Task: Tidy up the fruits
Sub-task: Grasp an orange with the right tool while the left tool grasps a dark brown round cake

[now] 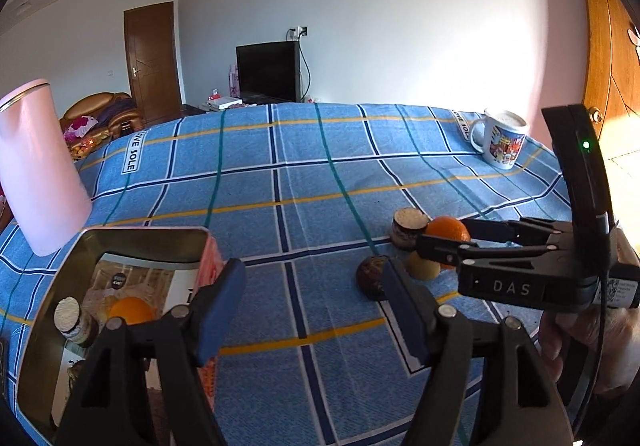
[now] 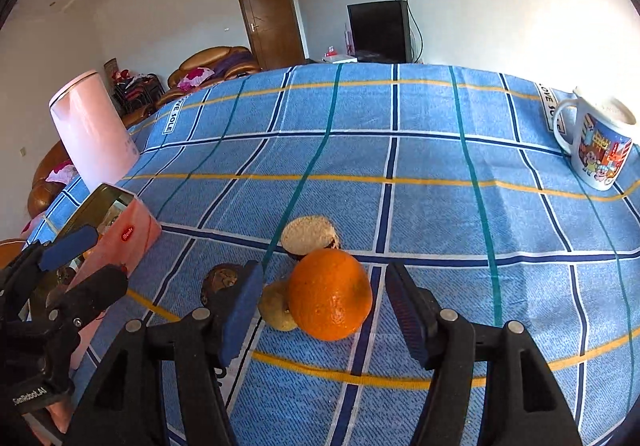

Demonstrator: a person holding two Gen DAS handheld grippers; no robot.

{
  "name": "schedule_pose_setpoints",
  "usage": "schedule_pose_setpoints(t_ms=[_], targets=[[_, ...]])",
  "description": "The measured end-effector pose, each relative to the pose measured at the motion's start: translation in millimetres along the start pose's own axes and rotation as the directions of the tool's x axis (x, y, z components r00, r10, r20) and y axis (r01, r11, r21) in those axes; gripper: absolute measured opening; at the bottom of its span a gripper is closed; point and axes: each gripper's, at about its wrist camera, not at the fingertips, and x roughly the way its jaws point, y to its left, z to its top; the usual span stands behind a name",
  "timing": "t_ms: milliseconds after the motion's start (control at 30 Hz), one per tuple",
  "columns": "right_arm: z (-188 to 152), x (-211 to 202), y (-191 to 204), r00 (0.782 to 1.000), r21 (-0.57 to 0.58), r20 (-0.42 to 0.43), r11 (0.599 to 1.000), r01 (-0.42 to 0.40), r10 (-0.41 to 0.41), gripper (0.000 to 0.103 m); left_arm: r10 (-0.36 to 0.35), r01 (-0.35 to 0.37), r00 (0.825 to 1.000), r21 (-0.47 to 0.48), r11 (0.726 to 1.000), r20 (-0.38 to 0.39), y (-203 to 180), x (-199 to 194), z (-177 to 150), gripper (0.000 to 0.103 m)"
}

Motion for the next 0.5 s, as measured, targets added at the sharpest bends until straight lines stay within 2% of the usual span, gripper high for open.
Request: schedule_pose_setpoints(t_ms=[67, 133, 267, 500], targets=[[-0.3, 1.5, -6.6, 1.0, 0.032, -0.012, 0.999, -0.028, 0.028, 0.058, -0.005, 0.005, 1.0, 0.008, 1.0, -0.01, -4.9, 3.9, 0.1, 0.073], [-0.7, -0.7, -10.7, 0.999, 0.034, -0.006, 0.999, -0.031, 0.032, 0.045, -0.01, 0.011, 1.0, 0.015, 1.0, -0.019, -8.7, 7.4, 0.2, 0.073], [-4.4, -7.6, -18.4, 0.999, 0.047, 0.008, 0.998, -0.045, 0.045, 0.044, -0.029, 0.03, 0.999, 0.032, 0.999, -0.039, -17.9, 14.0, 1.6, 0.073], [-9.3, -34.1, -32.4, 0.992, 0.1, 0.127, 0.995, -0.03, 0.017, 0.043, -0.066, 0.073, 0.992, 0.058, 0.996, -0.112, -34.1, 36.2, 5.6, 0.073]])
